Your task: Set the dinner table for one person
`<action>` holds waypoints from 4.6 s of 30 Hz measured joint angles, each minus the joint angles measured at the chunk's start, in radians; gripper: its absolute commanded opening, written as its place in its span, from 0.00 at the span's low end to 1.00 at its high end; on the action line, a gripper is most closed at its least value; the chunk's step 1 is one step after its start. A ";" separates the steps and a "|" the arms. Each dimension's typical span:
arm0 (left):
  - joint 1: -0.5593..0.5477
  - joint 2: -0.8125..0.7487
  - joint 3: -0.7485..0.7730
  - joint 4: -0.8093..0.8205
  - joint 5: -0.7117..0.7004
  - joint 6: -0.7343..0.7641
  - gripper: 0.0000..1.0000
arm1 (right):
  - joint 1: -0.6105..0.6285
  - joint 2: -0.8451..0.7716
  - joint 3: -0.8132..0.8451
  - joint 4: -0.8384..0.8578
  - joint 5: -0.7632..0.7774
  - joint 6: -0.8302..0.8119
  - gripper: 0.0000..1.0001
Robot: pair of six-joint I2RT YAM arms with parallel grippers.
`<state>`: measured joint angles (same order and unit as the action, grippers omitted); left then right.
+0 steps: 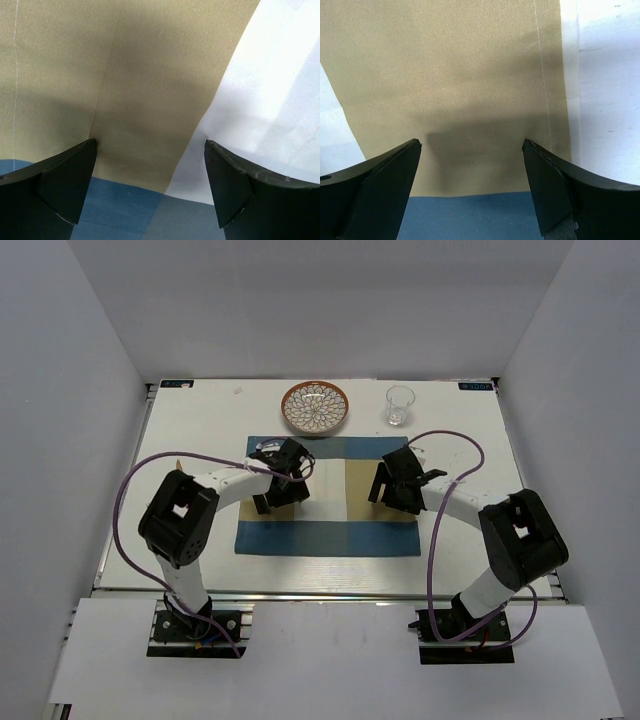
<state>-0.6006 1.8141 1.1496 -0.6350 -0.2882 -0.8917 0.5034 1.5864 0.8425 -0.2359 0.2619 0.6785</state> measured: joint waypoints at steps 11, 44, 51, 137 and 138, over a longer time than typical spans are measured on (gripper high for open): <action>-0.004 -0.084 -0.119 0.116 0.008 -0.024 0.98 | 0.000 -0.026 -0.045 0.050 0.002 0.001 0.89; -0.010 -0.190 -0.200 0.023 0.034 -0.085 0.98 | -0.008 -0.107 -0.103 -0.007 0.002 -0.004 0.89; -0.010 -0.191 -0.150 0.003 0.029 -0.056 0.98 | -0.010 -0.169 -0.183 0.080 -0.005 0.013 0.89; 0.329 0.645 0.908 0.188 0.286 0.027 0.44 | -0.012 -1.318 -0.364 -0.255 -0.605 -0.129 0.89; 0.332 0.654 0.911 0.200 0.299 0.028 0.27 | -0.012 -1.316 -0.364 -0.255 -0.605 -0.129 0.89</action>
<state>-0.2684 2.4683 2.0602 -0.4355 0.0109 -0.8639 0.4911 0.2703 0.4782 -0.4908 -0.3431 0.5491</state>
